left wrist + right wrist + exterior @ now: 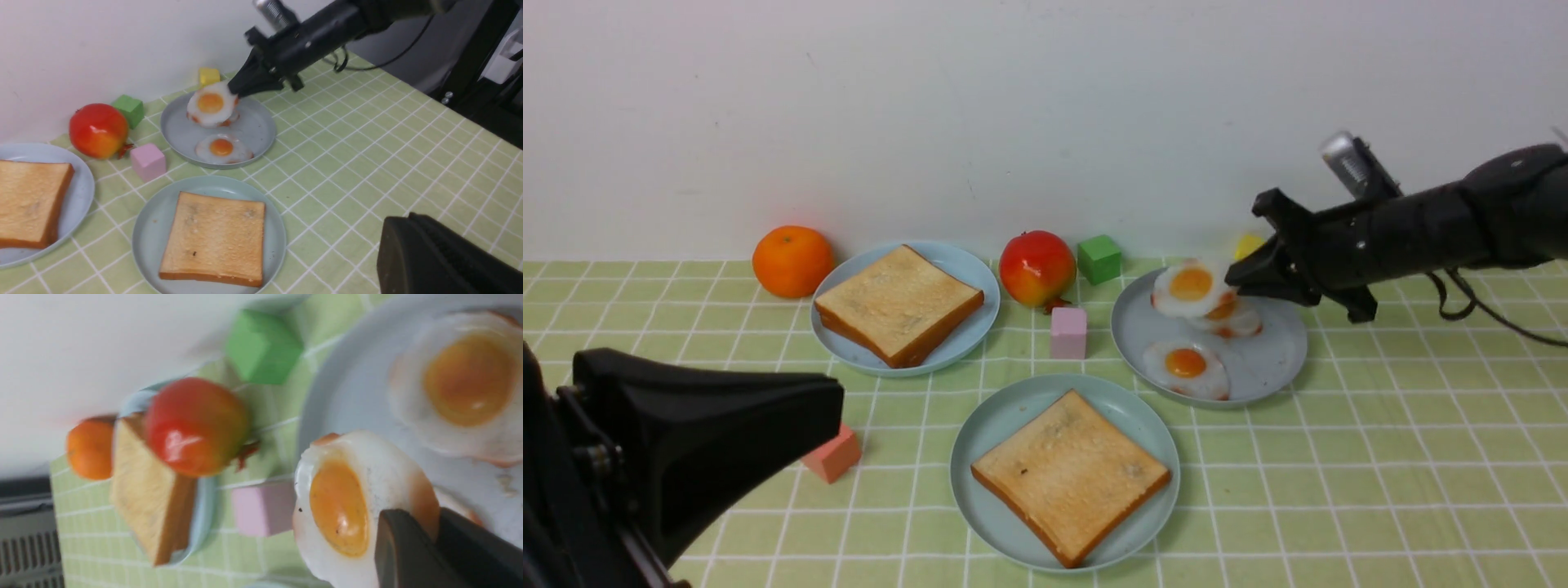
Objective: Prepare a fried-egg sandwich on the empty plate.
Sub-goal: Use the right arm to place the fried egg on the slice of bread in the middle, then use the left arm to grab a slice of bread
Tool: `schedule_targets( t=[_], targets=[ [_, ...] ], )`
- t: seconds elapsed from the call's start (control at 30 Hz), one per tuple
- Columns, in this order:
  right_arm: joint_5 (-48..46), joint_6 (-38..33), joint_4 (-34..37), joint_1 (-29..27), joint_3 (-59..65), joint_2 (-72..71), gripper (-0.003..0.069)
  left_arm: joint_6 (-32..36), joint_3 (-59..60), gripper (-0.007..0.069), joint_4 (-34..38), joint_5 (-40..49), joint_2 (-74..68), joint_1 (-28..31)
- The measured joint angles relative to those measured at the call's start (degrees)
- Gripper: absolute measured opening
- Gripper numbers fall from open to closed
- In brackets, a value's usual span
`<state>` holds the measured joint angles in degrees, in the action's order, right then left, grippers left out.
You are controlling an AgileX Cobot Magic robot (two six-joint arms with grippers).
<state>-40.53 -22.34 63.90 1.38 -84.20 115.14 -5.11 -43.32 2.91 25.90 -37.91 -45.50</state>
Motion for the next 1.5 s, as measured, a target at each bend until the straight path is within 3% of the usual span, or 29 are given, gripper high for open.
schedule_targets(
  t=[0.17, 0.37, 0.6, 0.77, 1.0, 1.13, 1.3, 1.37, 1.5],
  targets=[
    [-5.67, -1.88, -1.14, 0.55, 3.48, -7.70, 0.0089, 0.00, 0.00, -0.0013, -2.91, 1.22, -0.34, 0.00],
    [-4.73, -4.36, -0.94, 8.61, 17.52, -15.44, 0.0089, 0.00, 0.00, -0.0013, -4.29, 2.95, -1.71, 0.00],
    [3.75, -11.90, 10.22, 18.19, 24.46, -12.83, 0.0087, 0.00, 0.00, -0.0013, -4.34, 3.31, -2.14, 0.00],
    [6.93, -16.95, 18.74, 19.62, 24.46, -9.73, 0.0088, 0.00, 0.00, -0.0013, -4.34, 3.49, -2.14, 0.00],
    [7.56, -18.07, 20.82, 19.65, 24.46, -6.55, 0.0088, 0.00, 0.00, -0.0013, -4.34, 4.19, -2.14, 0.00],
    [7.77, -18.07, 20.58, 19.65, 24.46, -5.92, 0.0141, 0.00, 0.00, -0.0013, -4.34, 4.30, -2.14, 0.00],
    [9.34, -18.07, 17.44, 19.65, 24.46, -5.92, 0.0339, 0.00, 0.00, -0.0013, -4.34, 4.30, -2.14, 0.00],
    [10.32, -18.07, 15.93, 18.96, 24.46, -6.17, 0.0384, 0.00, 0.00, -0.0011, -4.34, 4.30, -2.14, 0.00],
    [10.46, -16.59, 10.30, 15.54, 24.46, -9.66, 0.0392, 0.00, 0.00, -0.0009, -4.34, 4.71, -2.14, 0.00]
  ],
)
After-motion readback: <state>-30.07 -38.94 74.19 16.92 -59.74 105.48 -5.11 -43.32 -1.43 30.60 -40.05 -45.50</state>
